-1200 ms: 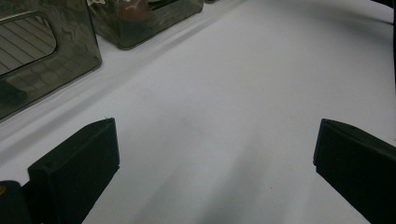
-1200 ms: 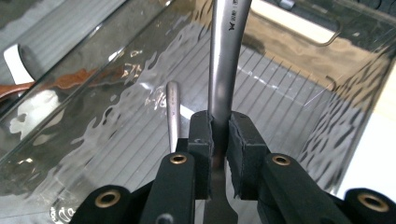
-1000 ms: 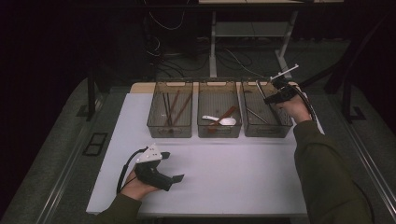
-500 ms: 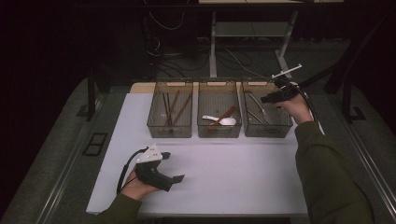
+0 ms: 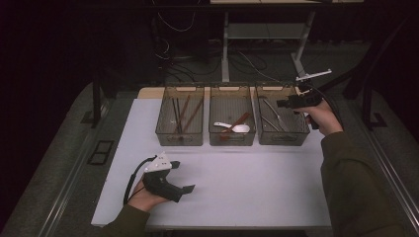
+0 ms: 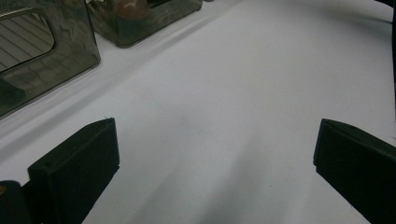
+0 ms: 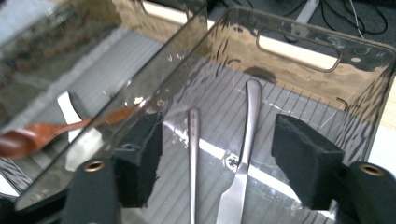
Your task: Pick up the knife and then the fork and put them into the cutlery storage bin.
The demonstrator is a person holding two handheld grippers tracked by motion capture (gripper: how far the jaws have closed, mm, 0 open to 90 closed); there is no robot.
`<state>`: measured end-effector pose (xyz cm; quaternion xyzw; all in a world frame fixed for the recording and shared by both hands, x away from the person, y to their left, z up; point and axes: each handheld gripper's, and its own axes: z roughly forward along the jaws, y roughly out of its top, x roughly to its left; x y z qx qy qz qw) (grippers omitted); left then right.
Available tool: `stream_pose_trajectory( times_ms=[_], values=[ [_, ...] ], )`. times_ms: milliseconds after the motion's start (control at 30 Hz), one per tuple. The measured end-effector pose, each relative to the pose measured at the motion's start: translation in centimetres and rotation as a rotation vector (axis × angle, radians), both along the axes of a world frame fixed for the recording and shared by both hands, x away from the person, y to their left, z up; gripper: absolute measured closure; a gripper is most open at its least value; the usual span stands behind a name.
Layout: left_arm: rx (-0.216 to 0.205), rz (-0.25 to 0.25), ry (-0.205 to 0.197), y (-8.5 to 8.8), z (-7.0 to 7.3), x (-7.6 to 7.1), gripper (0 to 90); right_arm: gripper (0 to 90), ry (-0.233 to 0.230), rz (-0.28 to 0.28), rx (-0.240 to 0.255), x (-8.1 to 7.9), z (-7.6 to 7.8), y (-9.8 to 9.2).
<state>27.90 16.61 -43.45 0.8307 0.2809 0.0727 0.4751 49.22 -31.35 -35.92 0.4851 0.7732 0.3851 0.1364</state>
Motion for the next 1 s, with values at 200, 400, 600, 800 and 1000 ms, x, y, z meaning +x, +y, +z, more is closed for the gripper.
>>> stream_pose_trajectory(
  times_ms=[200,400,600,800,1000],
  values=[
    [-0.002,0.002,0.002,0.0,0.0,0.0,0.0,26.2,-0.033,-0.001,-0.005,-1.0,0.0,-0.4],
    [-0.001,0.006,0.003,0.1,0.0,0.1,0.0,19.8,-0.066,0.020,0.005,-2.4,0.1,-0.4],
    [-0.002,0.010,0.004,0.0,0.0,0.1,0.0,18.4,-0.097,0.047,0.023,-3.9,0.0,-0.4],
    [-0.003,0.009,0.005,0.1,0.0,0.1,0.0,17.7,-0.113,0.083,0.032,-5.4,-0.1,-0.2],
    [-0.006,0.010,0.007,0.0,0.0,0.1,0.0,17.7,-0.131,0.121,0.049,-7.1,0.0,0.3]
  ],
)
